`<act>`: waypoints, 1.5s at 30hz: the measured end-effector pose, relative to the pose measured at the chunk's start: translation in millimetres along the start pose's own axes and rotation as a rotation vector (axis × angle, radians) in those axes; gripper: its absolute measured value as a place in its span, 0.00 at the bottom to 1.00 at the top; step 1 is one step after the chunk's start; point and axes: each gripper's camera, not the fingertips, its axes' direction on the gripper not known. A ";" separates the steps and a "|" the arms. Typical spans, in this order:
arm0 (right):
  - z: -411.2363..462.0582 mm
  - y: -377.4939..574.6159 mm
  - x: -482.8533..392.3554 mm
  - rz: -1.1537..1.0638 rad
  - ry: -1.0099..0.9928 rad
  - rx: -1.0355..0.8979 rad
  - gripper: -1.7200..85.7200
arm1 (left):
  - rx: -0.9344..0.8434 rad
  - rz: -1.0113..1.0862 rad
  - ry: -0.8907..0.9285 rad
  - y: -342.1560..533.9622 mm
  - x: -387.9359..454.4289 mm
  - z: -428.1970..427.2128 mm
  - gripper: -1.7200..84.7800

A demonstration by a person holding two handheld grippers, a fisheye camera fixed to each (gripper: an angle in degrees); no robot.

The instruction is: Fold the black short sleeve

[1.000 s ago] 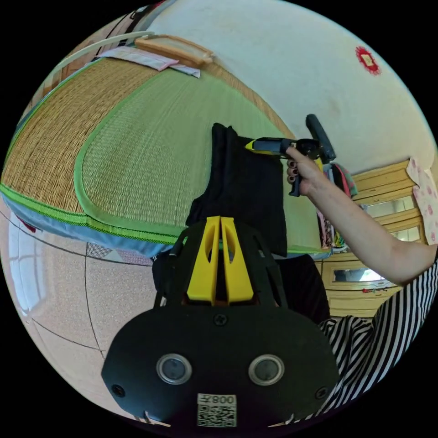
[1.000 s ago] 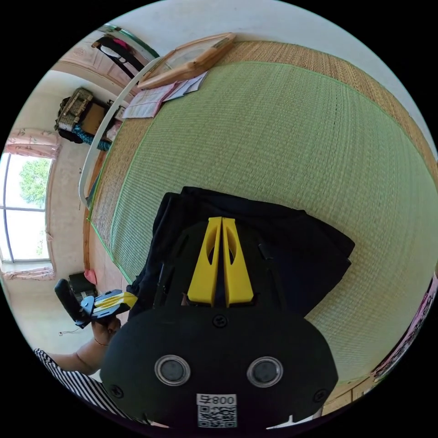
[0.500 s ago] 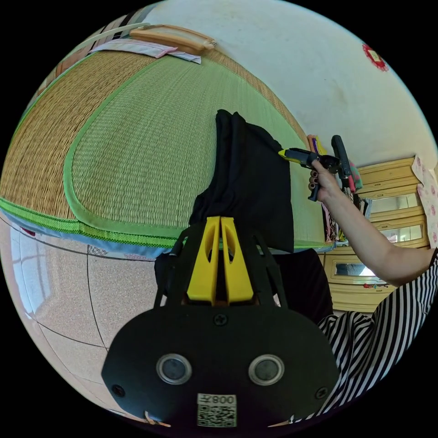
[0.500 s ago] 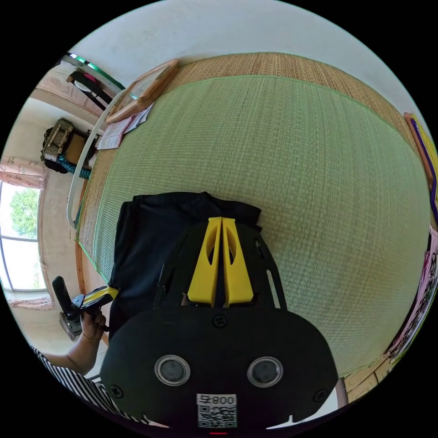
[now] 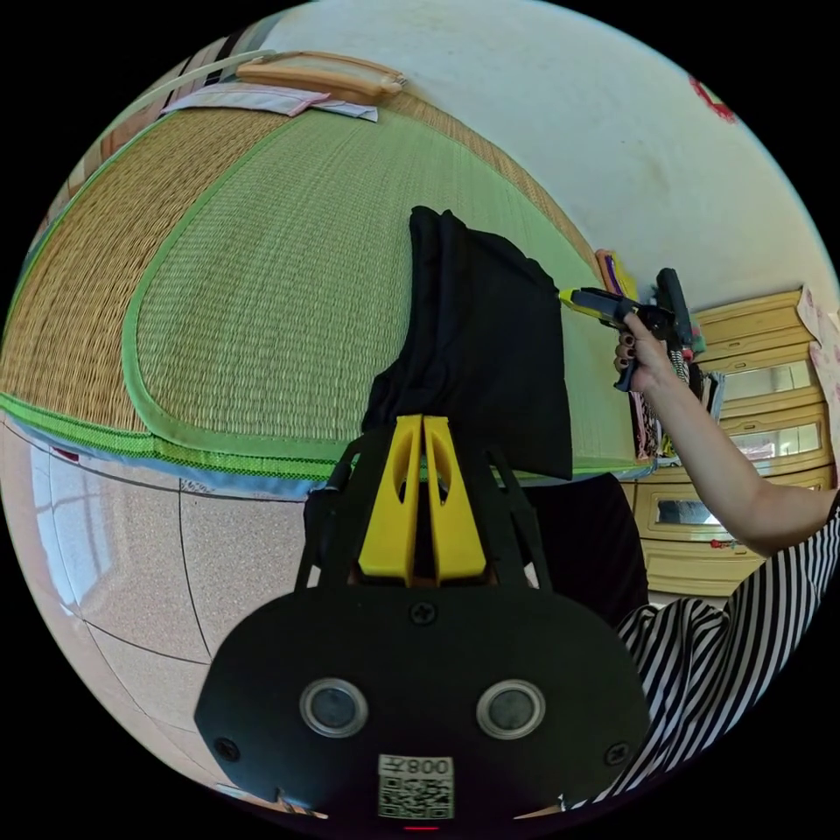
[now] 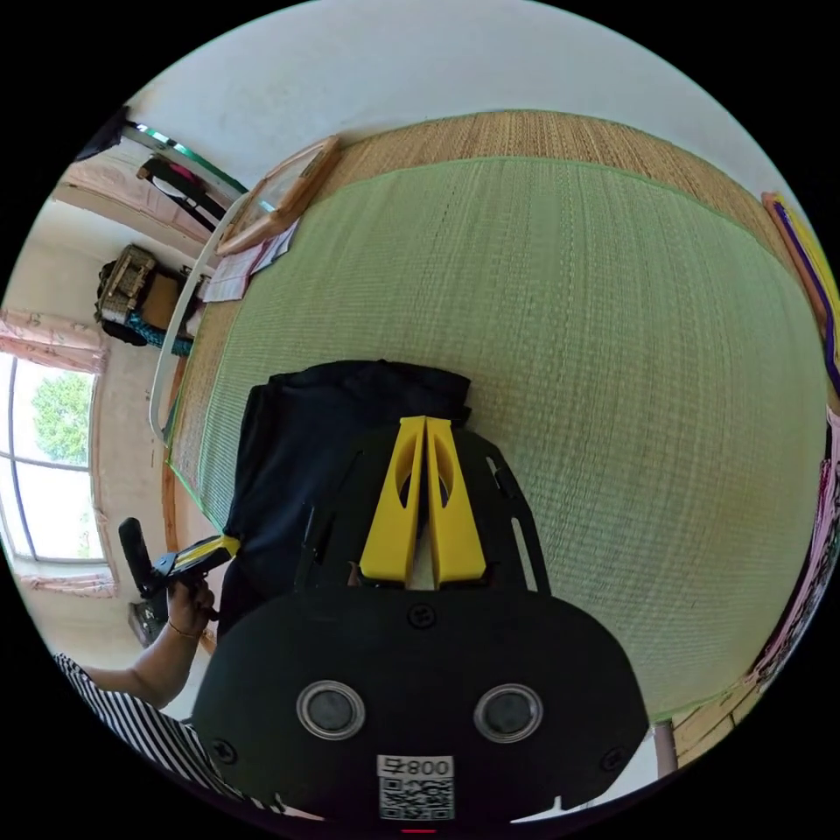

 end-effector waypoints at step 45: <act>145.1 208.8 -66.5 -0.189 -0.167 -0.205 0.02 | 0.036 -0.102 -0.219 -7.2 47.3 -186.9 0.02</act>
